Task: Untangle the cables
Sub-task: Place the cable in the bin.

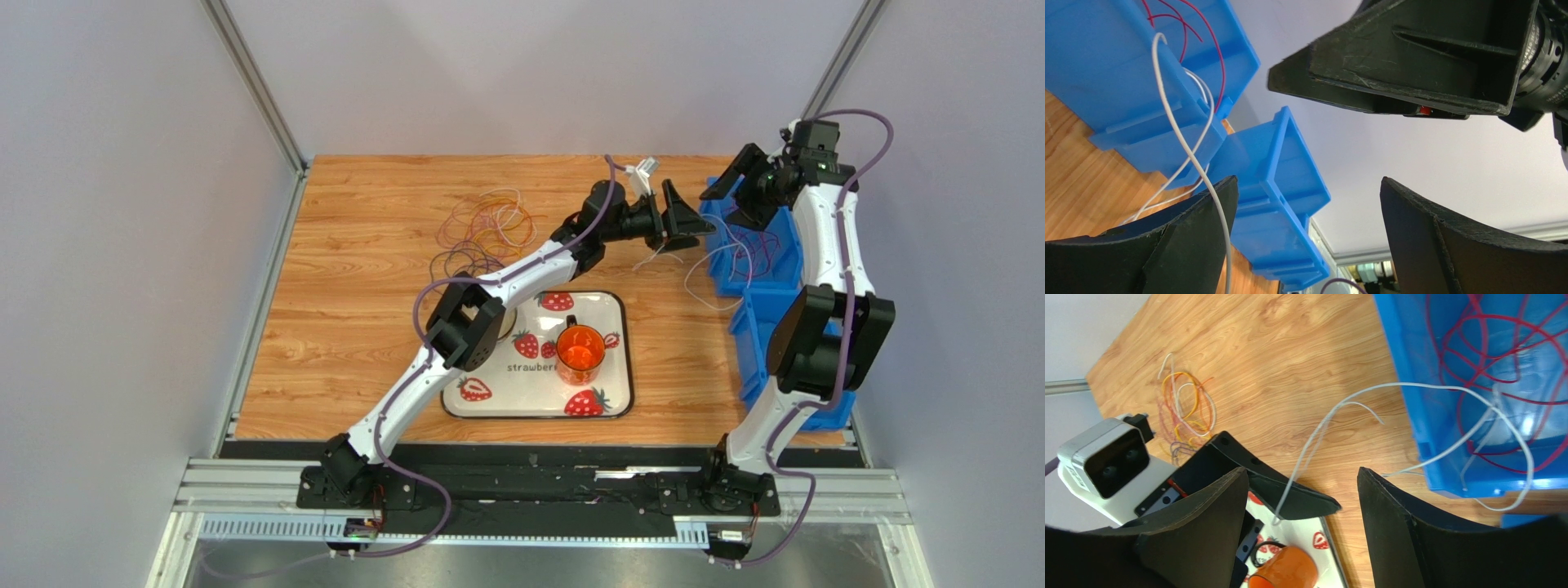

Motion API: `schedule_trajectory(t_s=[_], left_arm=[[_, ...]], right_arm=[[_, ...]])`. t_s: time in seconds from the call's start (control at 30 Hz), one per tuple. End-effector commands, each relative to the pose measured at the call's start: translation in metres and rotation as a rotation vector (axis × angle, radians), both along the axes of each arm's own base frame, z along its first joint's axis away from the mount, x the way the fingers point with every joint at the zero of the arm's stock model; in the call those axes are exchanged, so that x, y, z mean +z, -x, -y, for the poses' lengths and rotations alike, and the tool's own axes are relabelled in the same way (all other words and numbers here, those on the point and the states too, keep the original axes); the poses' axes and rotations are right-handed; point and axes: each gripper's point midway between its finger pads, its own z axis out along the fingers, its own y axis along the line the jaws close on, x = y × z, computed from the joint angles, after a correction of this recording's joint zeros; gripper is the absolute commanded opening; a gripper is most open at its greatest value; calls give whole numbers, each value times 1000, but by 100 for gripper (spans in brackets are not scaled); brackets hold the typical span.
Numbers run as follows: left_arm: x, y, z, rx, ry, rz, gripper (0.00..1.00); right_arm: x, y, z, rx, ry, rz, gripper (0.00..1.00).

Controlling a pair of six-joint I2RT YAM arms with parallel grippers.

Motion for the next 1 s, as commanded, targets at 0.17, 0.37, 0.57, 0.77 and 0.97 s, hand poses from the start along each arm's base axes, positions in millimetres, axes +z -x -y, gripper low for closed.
schedule_trajectory(t_s=[0.17,0.37,0.57,0.77,0.97], left_arm=[[62,20,-8,-84,102,124,94],[63,24,-9,-102,108,134,94],[61,26,-9,-118,99,142,94],[65,27,-11,-120,99,151,95],[64,31,-14,-140,86,145,95]], right_arm=[[-14,-20,-19,1,-113,-37,70],[-33,-27,-23,-2,-139,-58,68],[-36,-36,-35,17,-161,-58,42],[-35,-34,-39,38,-173,-58,0],[-6,-33,-34,37,-152,9,0]])
